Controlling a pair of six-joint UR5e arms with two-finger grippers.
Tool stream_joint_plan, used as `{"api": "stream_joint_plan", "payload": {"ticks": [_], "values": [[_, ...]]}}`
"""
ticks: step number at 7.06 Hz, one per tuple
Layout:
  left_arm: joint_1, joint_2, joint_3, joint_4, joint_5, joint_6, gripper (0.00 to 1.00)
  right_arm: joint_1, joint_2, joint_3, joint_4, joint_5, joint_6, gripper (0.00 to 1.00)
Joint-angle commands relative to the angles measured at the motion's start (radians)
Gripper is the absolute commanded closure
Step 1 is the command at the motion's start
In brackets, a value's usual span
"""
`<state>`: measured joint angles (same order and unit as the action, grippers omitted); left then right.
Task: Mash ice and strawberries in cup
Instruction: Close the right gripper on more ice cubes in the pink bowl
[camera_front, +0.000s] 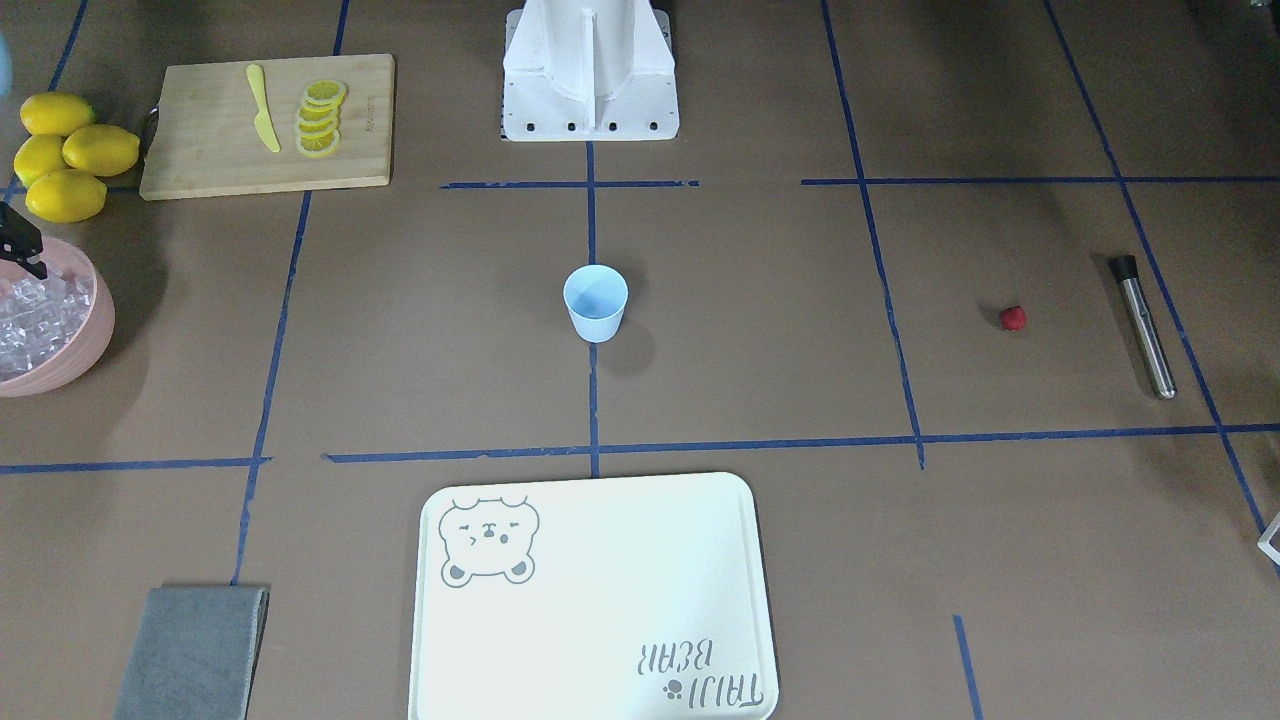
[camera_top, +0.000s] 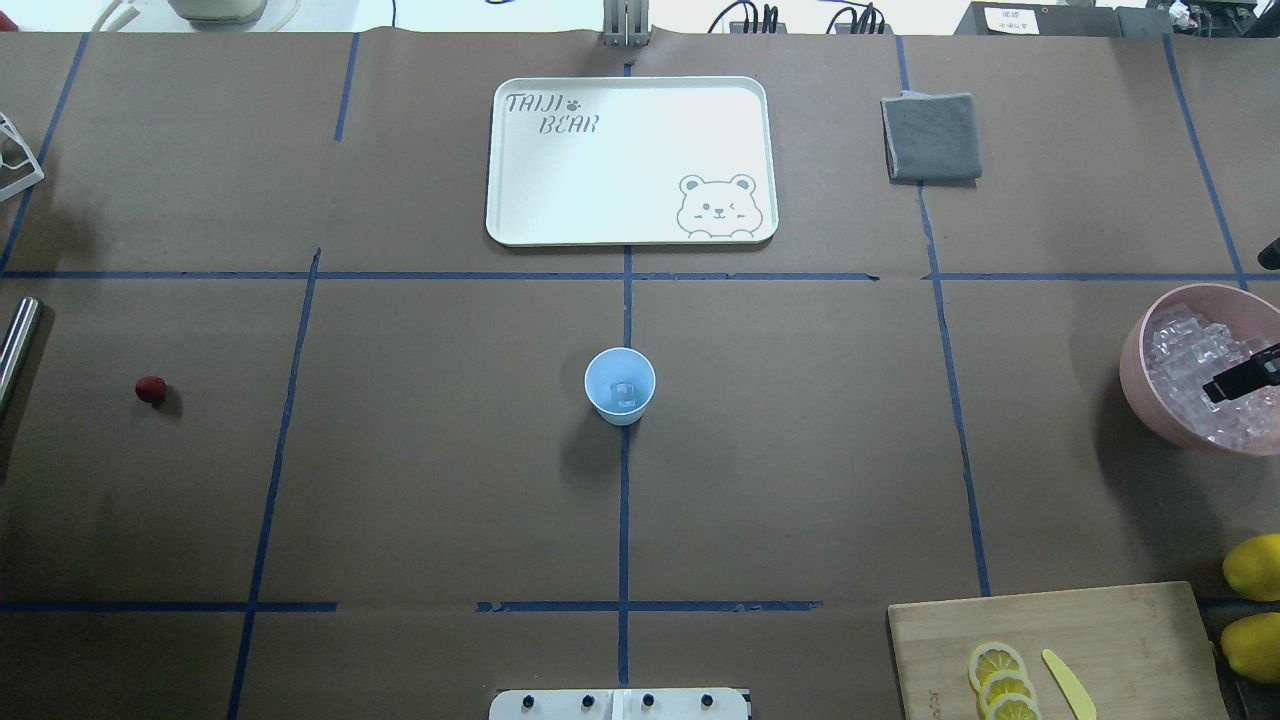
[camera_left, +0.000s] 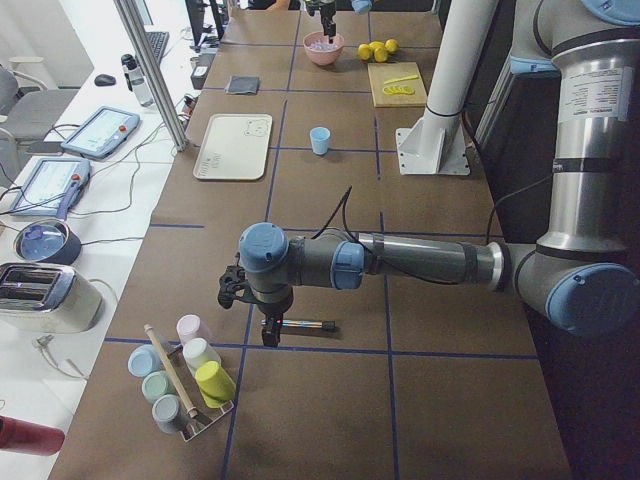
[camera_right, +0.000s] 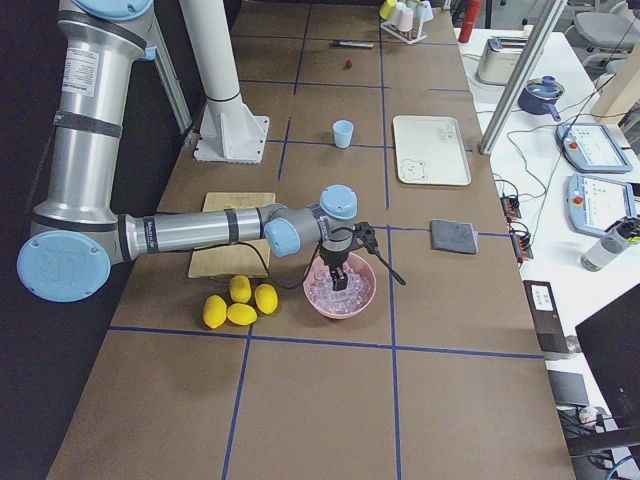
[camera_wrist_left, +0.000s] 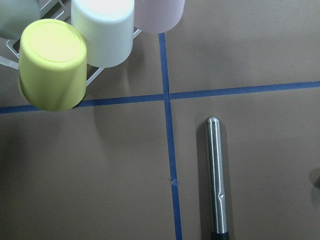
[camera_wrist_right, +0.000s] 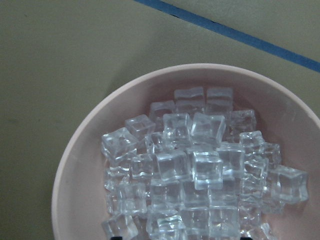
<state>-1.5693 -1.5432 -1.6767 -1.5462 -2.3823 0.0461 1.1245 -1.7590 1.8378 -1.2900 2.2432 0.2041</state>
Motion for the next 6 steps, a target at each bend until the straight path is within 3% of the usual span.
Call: {"api": "stream_joint_plan", "payload": {"ticks": [1,6], "values": [[0.0,0.0,0.0,0.0,0.0,0.0,0.0,-0.028,0.003,-0.011,0.0,0.001,-0.005,0.26],[0.0,0.0,0.0,0.0,0.0,0.0,0.0,-0.035,0.004,-0.048,0.001,0.0,-0.006,0.36]]}}
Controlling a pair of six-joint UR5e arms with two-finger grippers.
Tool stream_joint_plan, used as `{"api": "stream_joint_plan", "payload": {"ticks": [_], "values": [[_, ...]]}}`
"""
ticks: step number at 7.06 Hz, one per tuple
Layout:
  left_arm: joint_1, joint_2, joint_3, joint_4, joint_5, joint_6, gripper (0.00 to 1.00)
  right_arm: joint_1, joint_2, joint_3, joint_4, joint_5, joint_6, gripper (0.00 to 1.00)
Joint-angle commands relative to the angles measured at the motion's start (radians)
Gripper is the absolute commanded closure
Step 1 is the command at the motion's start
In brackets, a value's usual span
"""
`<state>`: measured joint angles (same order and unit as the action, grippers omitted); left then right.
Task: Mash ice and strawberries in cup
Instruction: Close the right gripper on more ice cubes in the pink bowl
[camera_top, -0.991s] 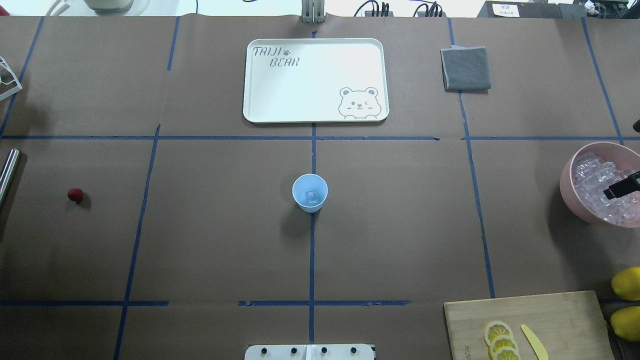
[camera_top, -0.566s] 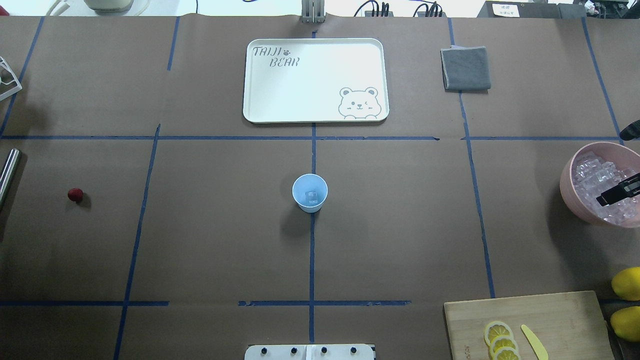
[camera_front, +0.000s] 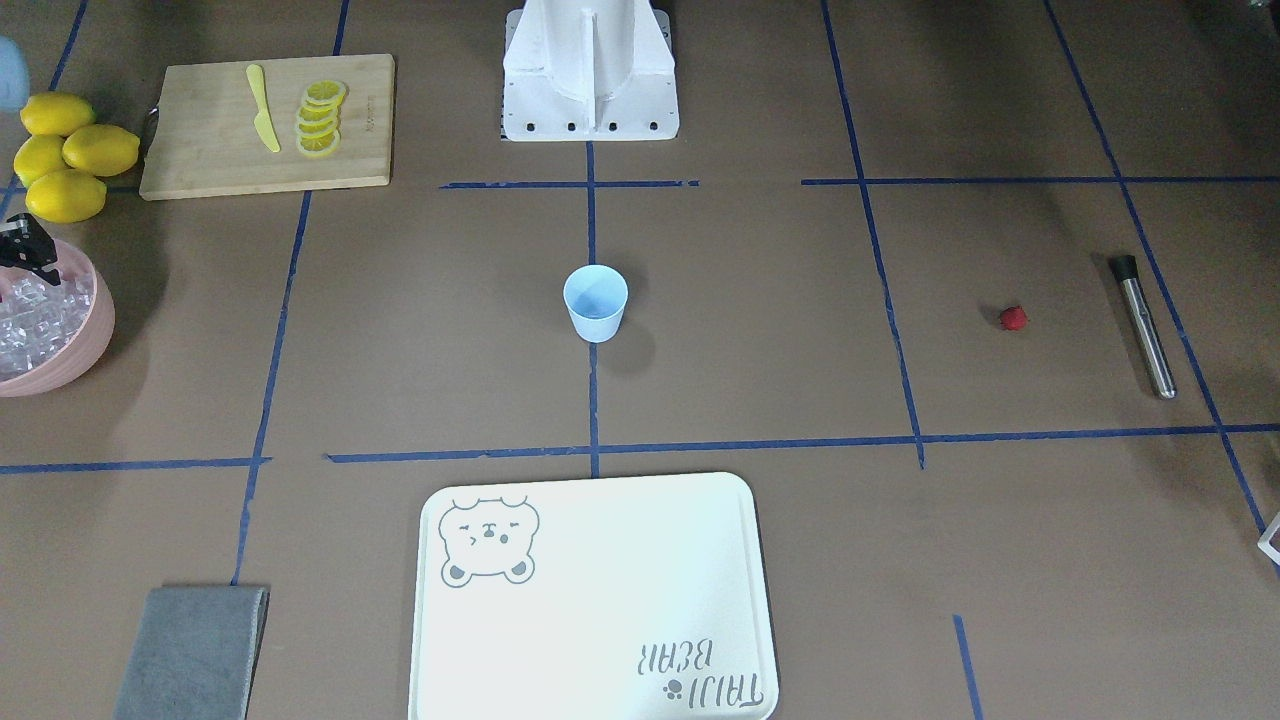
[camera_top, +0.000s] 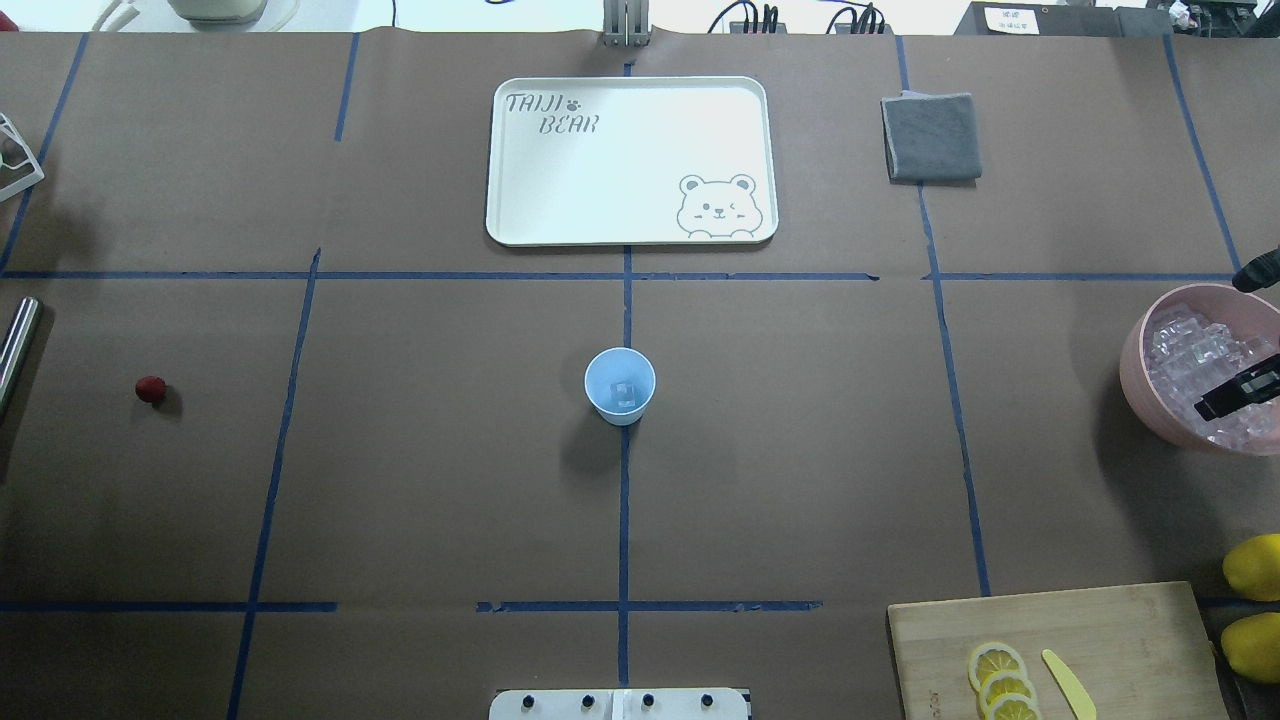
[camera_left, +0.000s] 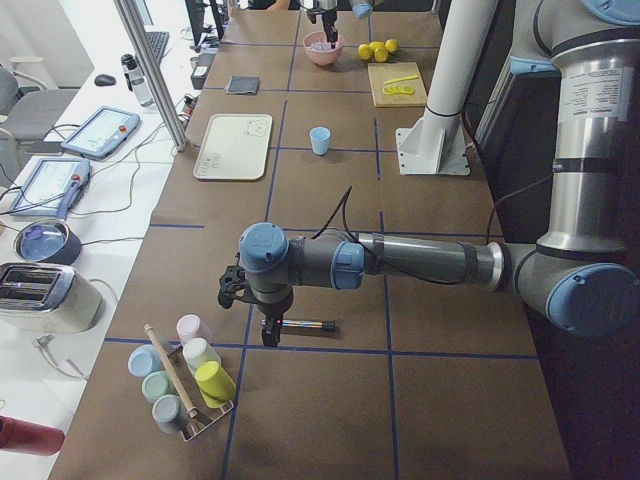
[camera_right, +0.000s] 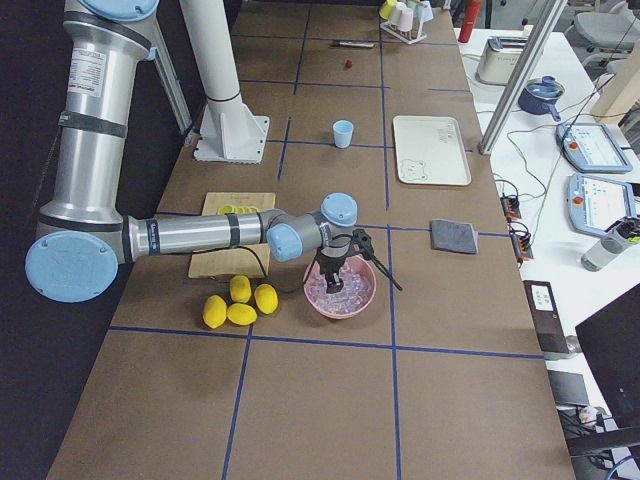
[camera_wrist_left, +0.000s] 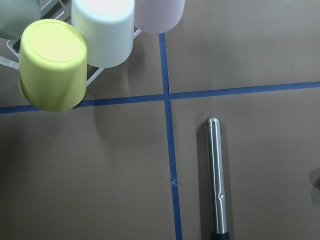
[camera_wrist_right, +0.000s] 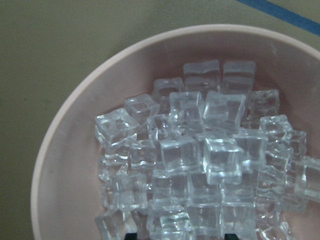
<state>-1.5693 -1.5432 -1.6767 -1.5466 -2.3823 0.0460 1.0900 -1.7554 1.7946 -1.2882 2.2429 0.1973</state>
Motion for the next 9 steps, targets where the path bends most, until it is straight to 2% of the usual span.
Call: {"api": "stream_joint_plan", "payload": {"ticks": [1,2,3,4,5,6,7,8,9], "values": [[0.0,0.0,0.0,0.0,0.0,0.0,0.0,-0.001,0.001,-0.004,0.0,0.0,0.001,0.36],[0.0,0.0,0.0,0.0,0.0,0.0,0.0,-0.001,0.001,-0.004,0.0,0.001,0.001,0.38],[0.0,-0.002,0.0,0.0,0.0,0.0,0.0,-0.002,0.001,-0.003,0.0,0.001,0.001,0.47],[0.0,-0.003,0.002,0.0,0.0,-0.002,0.0,-0.004,0.001,-0.003,0.0,0.001,0.001,0.62],[0.0,-0.003,0.002,0.0,0.0,-0.002,0.0,-0.01,0.001,-0.001,0.0,0.003,0.001,0.85],[0.0,-0.003,0.002,0.002,-0.002,-0.002,0.0,-0.013,0.001,0.002,0.0,0.004,-0.001,1.0],[0.0,-0.003,0.002,0.003,-0.002,-0.002,0.0,-0.012,0.001,0.011,-0.002,0.024,0.001,1.0],[0.0,-0.005,0.002,0.005,-0.002,-0.002,0.0,-0.002,-0.006,0.064,-0.012,0.058,0.001,1.0],[0.0,-0.005,0.002,0.005,-0.002,-0.003,0.0,0.057,-0.01,0.11,-0.035,0.087,0.001,1.0]]}}
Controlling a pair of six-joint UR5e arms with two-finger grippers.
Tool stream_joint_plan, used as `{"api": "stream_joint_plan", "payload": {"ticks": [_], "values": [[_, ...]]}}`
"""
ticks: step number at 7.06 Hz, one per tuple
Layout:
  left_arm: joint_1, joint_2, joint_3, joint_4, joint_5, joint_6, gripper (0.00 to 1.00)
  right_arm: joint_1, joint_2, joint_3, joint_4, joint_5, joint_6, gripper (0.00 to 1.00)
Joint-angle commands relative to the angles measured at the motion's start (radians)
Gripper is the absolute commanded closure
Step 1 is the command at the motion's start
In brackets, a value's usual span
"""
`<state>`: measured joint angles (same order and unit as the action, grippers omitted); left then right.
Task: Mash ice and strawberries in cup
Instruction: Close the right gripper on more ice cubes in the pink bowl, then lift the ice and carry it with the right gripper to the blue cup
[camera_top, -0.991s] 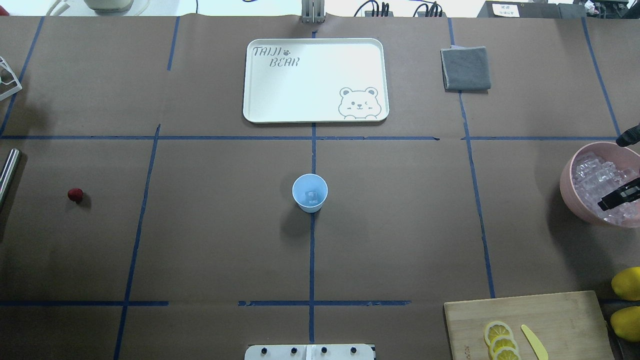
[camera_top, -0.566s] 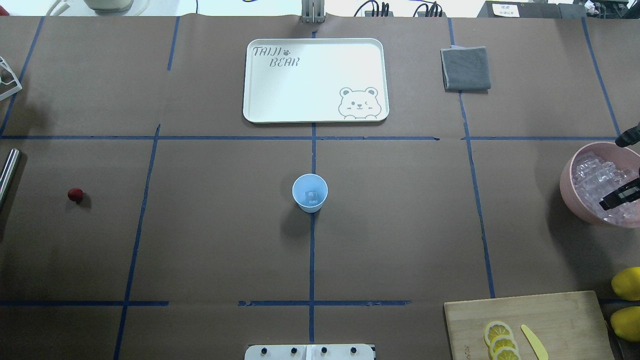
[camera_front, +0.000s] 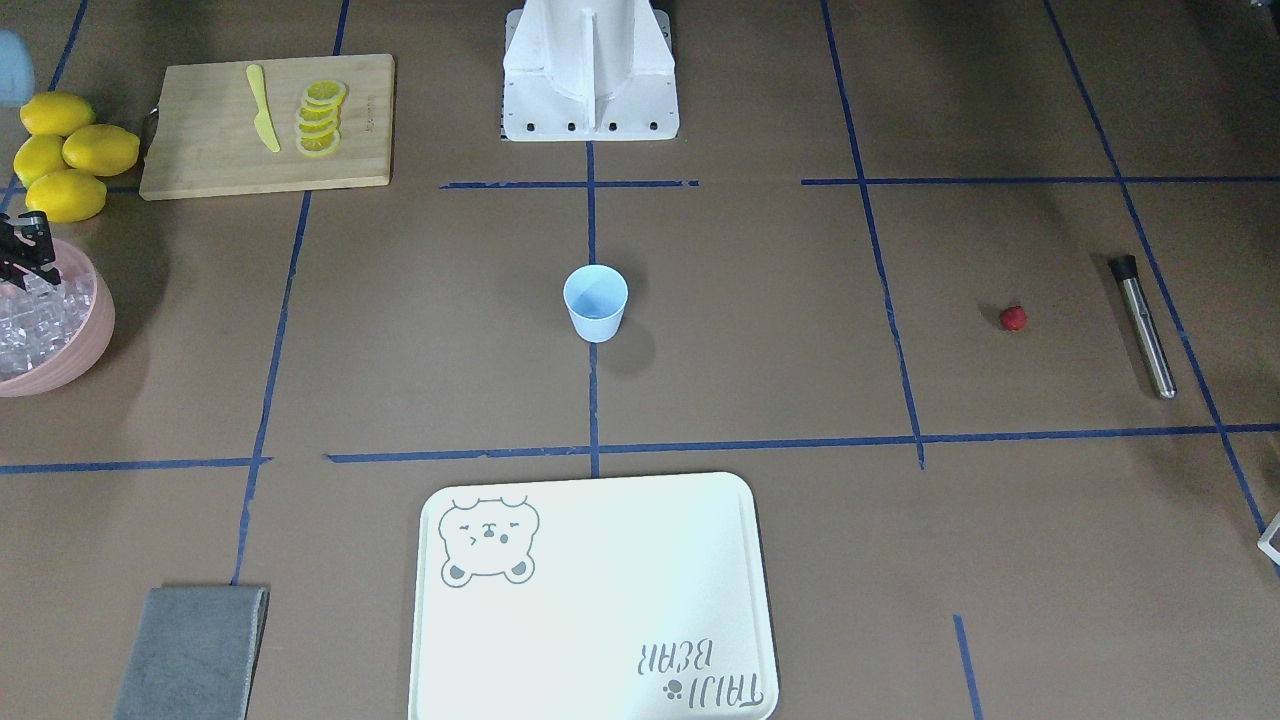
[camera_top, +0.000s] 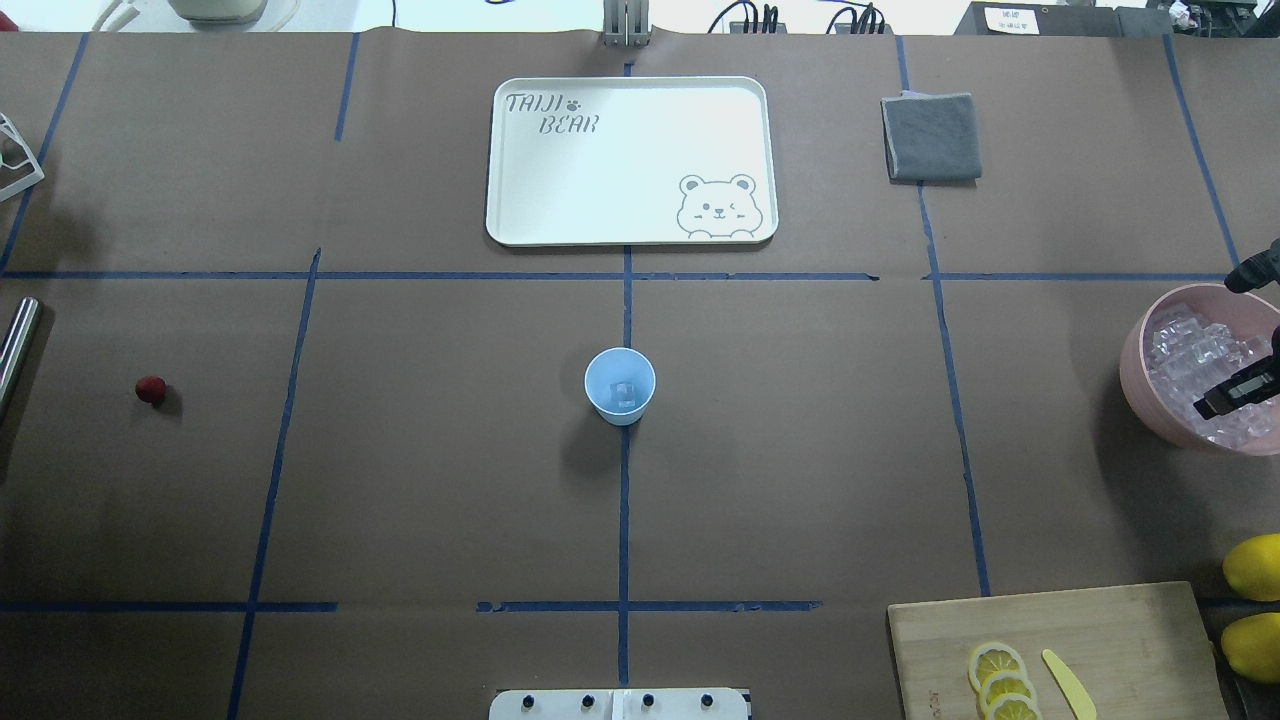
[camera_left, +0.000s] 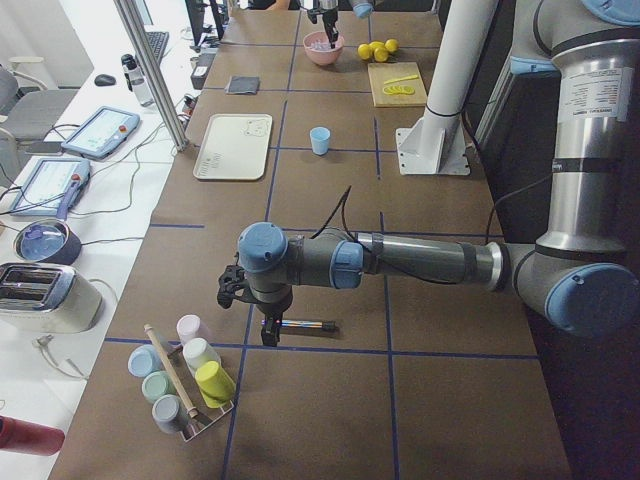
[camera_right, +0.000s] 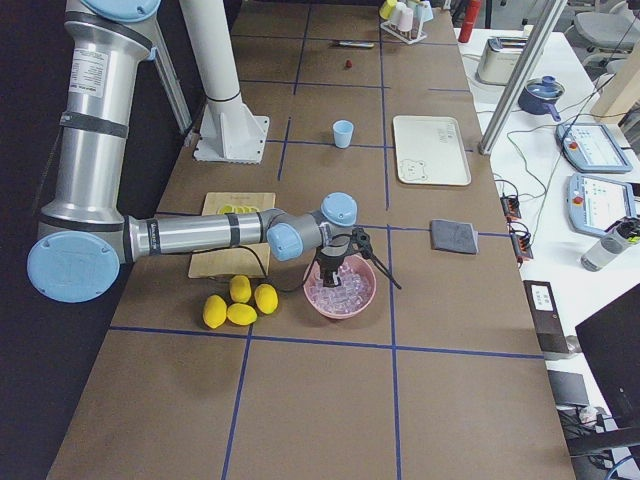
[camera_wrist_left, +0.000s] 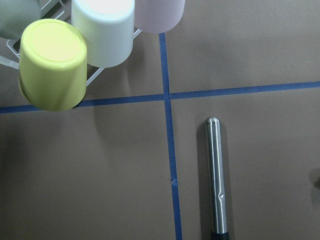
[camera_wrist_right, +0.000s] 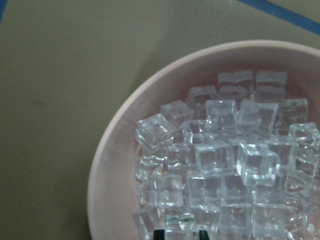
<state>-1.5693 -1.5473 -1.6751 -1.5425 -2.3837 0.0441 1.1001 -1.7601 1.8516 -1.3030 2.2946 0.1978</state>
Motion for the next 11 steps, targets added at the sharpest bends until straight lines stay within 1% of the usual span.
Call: {"api": "stream_joint_plan", "payload": {"ticks": [1,2,3,4,5,6,7,8,9,11], "values": [[0.0,-0.002,0.003,0.001,0.0,0.0,0.0,0.091,-0.001,0.123,-0.091,0.057,0.0,1.0],[0.0,-0.002,0.002,0.001,0.0,0.0,0.0,0.107,0.013,0.189,-0.166,0.057,0.005,1.0],[0.0,-0.002,0.003,0.001,0.0,0.0,0.0,0.112,0.089,0.231,-0.252,0.057,0.02,1.0],[0.0,-0.002,0.003,0.001,0.0,0.0,0.0,0.107,0.194,0.241,-0.372,0.06,0.049,1.0],[0.002,-0.004,0.008,-0.001,0.0,0.0,0.0,0.063,0.341,0.241,-0.497,0.06,0.152,1.0],[0.0,-0.004,0.011,-0.004,0.0,0.0,0.0,-0.024,0.472,0.238,-0.574,0.052,0.292,1.0],[0.002,-0.004,0.012,-0.005,0.0,0.0,0.0,-0.146,0.576,0.224,-0.585,0.022,0.503,1.0],[0.0,-0.004,0.014,-0.005,0.0,0.0,0.0,-0.267,0.676,0.201,-0.585,-0.079,0.679,1.0],[0.002,-0.004,0.015,-0.004,0.0,0.0,0.0,-0.379,0.761,0.148,-0.584,-0.187,0.838,1.0],[0.002,-0.002,0.015,-0.008,0.001,-0.026,0.0,-0.494,0.926,-0.016,-0.573,-0.277,0.943,1.0]]}}
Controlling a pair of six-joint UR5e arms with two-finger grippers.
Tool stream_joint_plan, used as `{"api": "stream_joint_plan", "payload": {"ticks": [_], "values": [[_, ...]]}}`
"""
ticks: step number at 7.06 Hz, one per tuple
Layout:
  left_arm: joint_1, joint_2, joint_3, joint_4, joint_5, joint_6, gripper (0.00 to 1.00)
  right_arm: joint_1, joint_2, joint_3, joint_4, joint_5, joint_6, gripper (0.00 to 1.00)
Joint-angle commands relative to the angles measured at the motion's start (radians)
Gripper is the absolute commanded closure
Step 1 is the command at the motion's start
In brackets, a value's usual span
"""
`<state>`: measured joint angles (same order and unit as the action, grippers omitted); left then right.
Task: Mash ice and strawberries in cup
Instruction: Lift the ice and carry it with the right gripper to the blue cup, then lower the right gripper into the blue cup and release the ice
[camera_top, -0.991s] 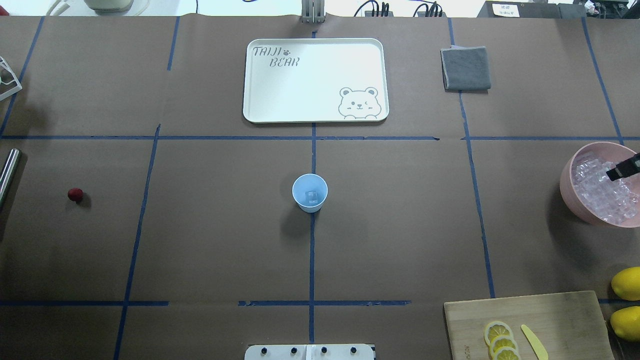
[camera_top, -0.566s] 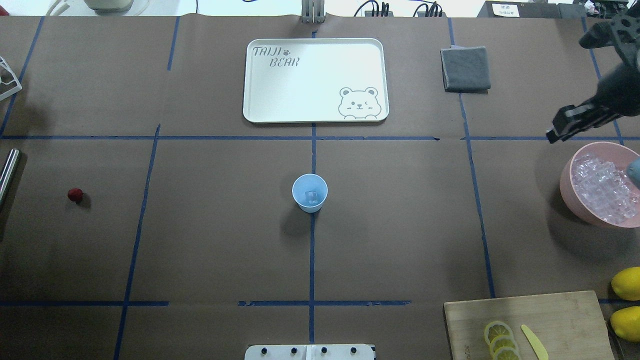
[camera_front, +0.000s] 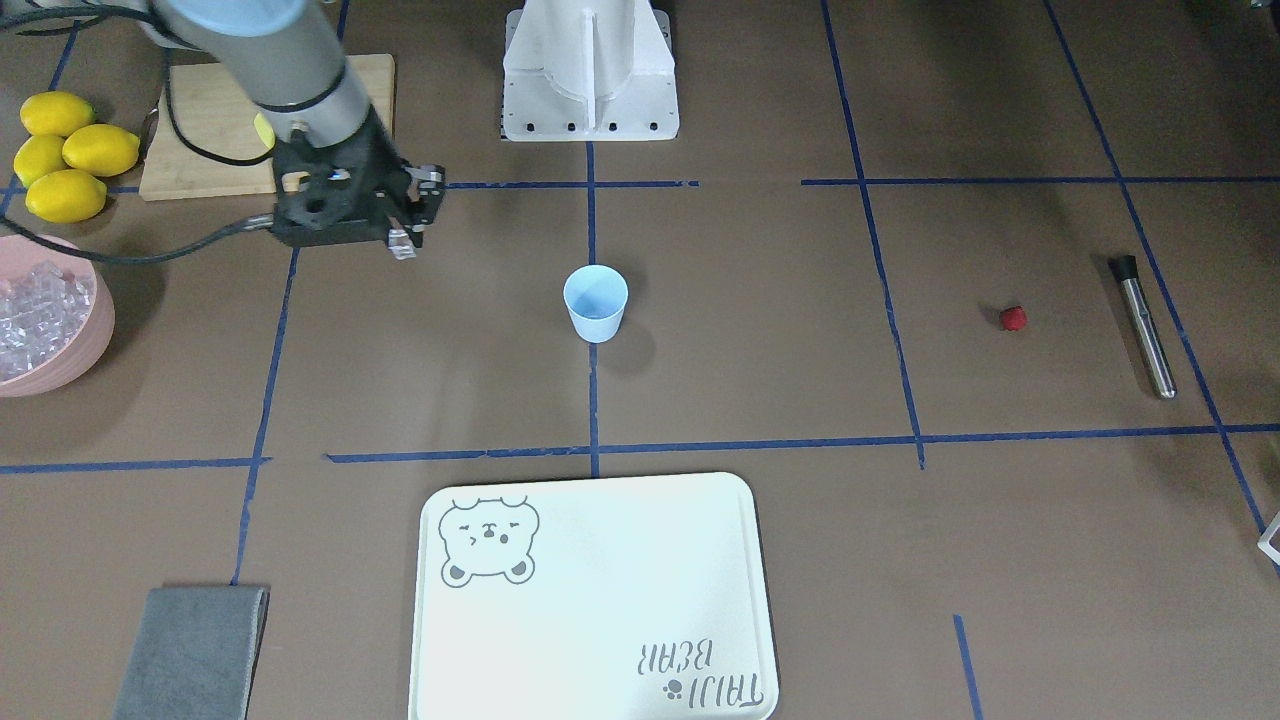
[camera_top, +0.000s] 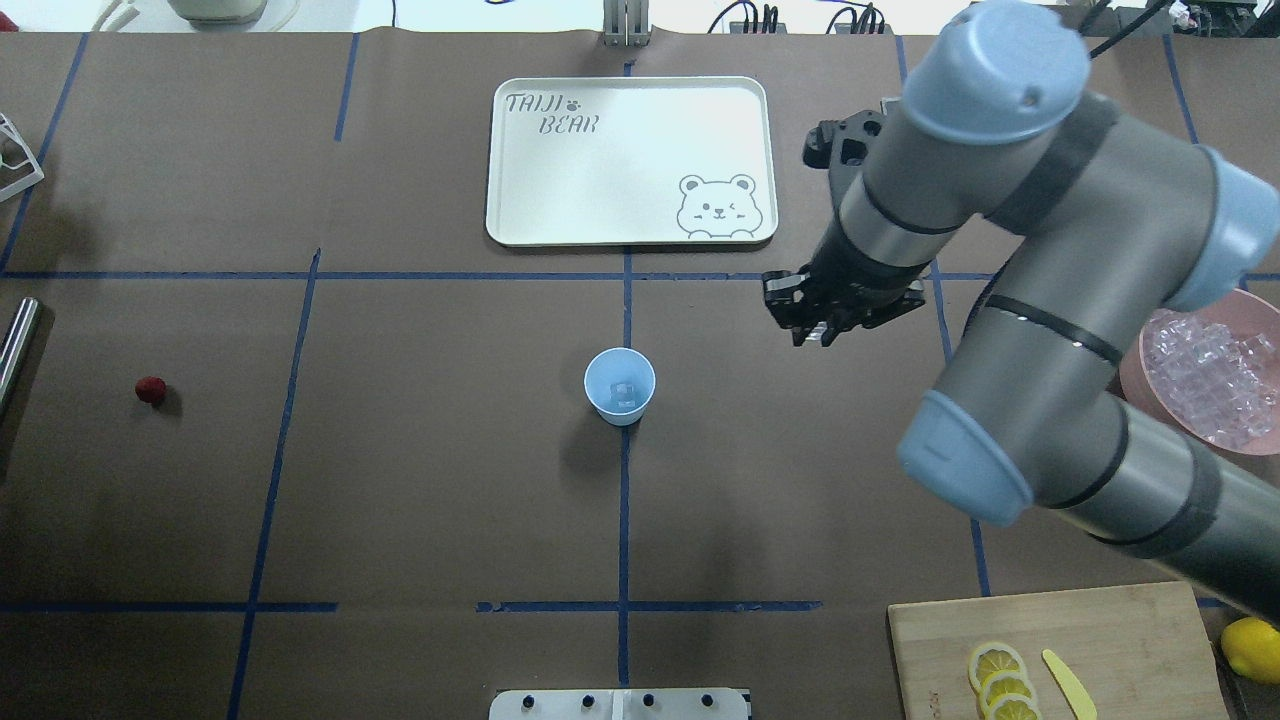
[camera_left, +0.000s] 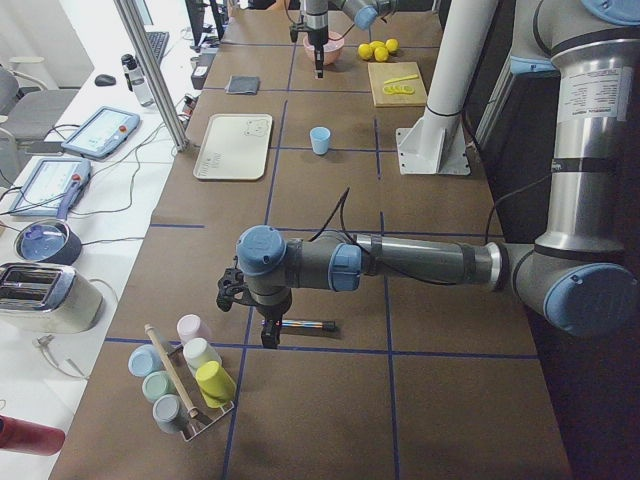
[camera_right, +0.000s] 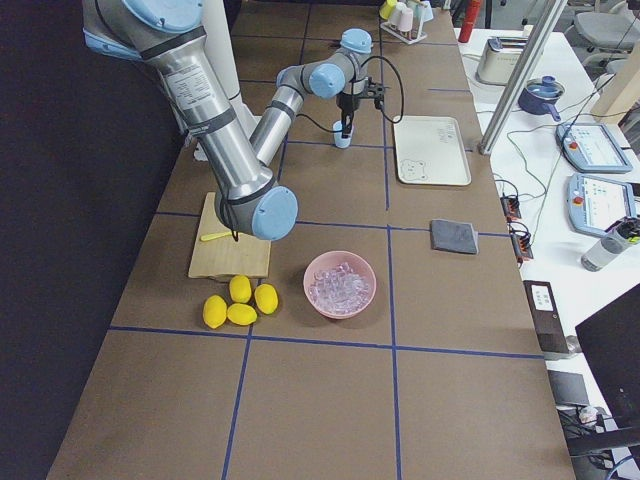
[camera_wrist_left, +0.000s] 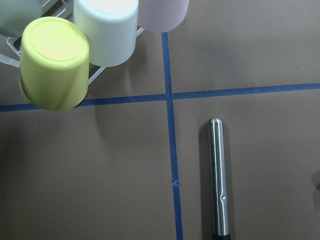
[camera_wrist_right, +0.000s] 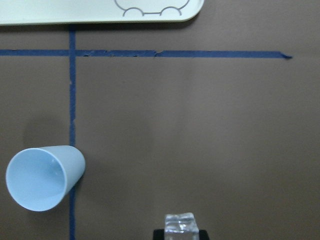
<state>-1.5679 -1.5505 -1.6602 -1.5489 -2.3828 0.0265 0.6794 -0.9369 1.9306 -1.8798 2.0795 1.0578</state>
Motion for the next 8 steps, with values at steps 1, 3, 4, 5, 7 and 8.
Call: {"api": "stream_joint_plan", "payload": {"ticks": [1,3,4,5,7,8], "values": [[0.0,0.003,0.0,-0.002,0.001,-0.008,0.0,-0.108,0.165,-0.164,0.005,-0.094,0.126,1.0],[0.0,0.001,0.0,-0.002,0.001,-0.008,0.0,-0.121,0.229,-0.328,0.155,-0.121,0.186,1.0],[0.0,0.003,-0.003,-0.002,0.001,-0.008,0.0,-0.123,0.259,-0.361,0.159,-0.121,0.188,1.0],[0.0,0.003,-0.001,-0.002,0.001,-0.008,0.0,-0.132,0.259,-0.363,0.159,-0.125,0.195,1.0],[0.0,0.001,-0.001,-0.002,0.001,-0.008,0.0,-0.158,0.26,-0.375,0.159,-0.148,0.194,0.99],[0.0,0.0,-0.001,-0.002,0.001,-0.008,0.0,-0.162,0.26,-0.378,0.159,-0.153,0.194,0.98]]}}
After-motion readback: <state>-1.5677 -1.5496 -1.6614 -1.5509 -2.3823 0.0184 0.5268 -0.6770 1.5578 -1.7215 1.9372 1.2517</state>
